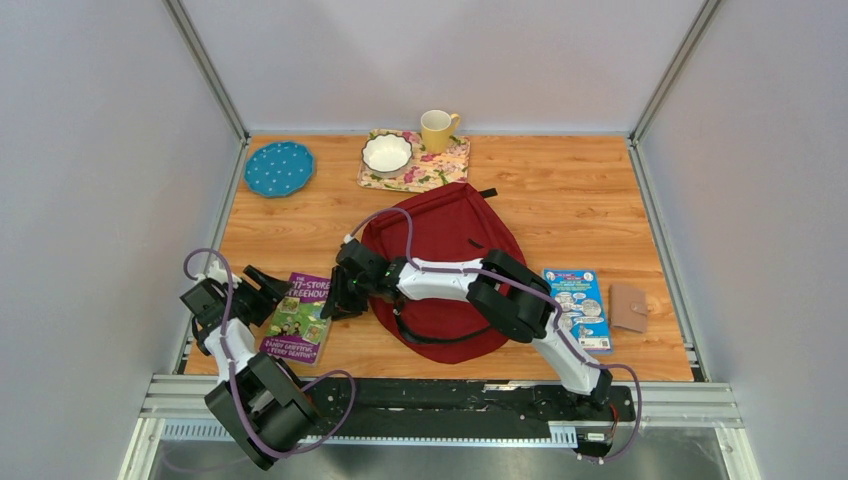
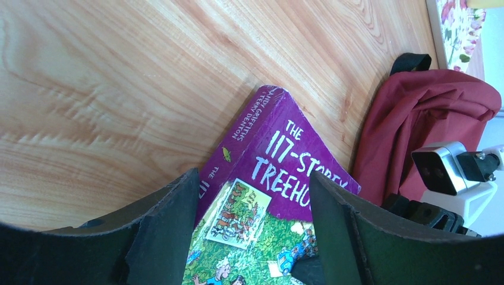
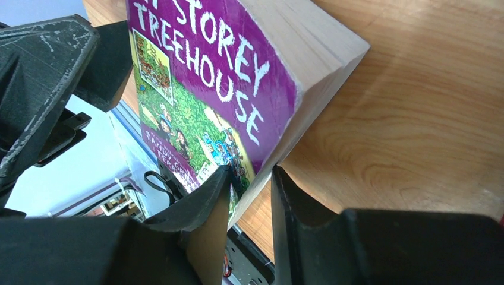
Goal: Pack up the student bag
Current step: Pick up the book from the center of the board.
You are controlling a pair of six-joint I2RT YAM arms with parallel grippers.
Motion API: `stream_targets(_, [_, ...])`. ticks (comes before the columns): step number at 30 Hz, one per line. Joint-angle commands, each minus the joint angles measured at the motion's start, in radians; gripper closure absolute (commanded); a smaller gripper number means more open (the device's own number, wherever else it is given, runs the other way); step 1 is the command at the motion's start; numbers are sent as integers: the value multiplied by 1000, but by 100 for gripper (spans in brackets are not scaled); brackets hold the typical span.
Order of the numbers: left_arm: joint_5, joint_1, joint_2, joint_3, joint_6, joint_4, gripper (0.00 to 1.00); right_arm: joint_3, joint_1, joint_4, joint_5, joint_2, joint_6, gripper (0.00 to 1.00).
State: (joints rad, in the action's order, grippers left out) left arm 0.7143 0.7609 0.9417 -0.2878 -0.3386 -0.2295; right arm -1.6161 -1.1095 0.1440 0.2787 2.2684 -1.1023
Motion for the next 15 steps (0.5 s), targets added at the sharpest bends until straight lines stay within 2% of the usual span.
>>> stream_targets(1, [96, -6, 3, -4, -10, -25, 26, -15, -10, -156, -7, -81, 24, 71])
stream_targets(2, [96, -6, 3, -4, -10, -25, 26, -13, -10, -158, -7, -83, 27, 74])
stream_targets(4, [96, -6, 3, -4, -10, -25, 27, -2, -12, -164, -18, -93, 35, 75])
stream_targets(8, [96, -8, 5, -4, -10, -25, 27, 15, -15, -187, -24, -116, 50, 63])
stream_targets(15, [99, -8, 9, -2, -13, -22, 28, -37, -13, -149, -29, -86, 58, 58])
